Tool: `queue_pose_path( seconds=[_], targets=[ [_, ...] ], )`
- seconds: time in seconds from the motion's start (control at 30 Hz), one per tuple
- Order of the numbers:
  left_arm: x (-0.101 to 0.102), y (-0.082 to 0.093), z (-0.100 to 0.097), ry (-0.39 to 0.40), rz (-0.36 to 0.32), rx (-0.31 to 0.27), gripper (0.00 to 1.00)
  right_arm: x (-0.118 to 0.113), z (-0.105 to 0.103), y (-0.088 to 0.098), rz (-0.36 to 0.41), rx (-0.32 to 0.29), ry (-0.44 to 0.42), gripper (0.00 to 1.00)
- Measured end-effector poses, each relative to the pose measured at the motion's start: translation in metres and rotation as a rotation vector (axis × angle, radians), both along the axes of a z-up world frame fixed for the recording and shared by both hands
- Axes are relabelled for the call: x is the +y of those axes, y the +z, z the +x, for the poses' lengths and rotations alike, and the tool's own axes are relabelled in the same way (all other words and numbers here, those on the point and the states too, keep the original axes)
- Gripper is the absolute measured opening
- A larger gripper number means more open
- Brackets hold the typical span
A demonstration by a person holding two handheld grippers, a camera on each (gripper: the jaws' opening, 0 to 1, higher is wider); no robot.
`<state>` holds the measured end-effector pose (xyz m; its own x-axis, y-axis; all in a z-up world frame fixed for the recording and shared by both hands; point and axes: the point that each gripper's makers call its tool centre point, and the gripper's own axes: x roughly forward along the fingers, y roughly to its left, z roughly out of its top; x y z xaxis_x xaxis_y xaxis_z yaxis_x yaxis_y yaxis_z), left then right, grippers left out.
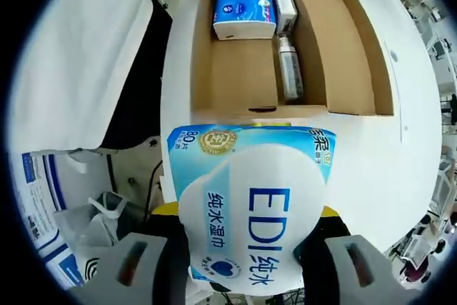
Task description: Operate the shoe box by opening the lid, removing the specified soft item, and placing it in the target area until the item is outside and the box remains undamaged.
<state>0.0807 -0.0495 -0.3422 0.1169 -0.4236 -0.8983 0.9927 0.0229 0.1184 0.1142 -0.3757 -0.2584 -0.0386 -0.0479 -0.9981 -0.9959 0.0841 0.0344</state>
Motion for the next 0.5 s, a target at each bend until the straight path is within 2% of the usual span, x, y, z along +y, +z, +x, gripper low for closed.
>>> queue_pose_path(
  seconds=[0.5],
  targets=[
    [0.000,0.000,0.000,0.002,0.002,0.003,0.02,-0.010,-0.004,-0.033,-0.037,0.022,0.018,0.60]
  ],
)
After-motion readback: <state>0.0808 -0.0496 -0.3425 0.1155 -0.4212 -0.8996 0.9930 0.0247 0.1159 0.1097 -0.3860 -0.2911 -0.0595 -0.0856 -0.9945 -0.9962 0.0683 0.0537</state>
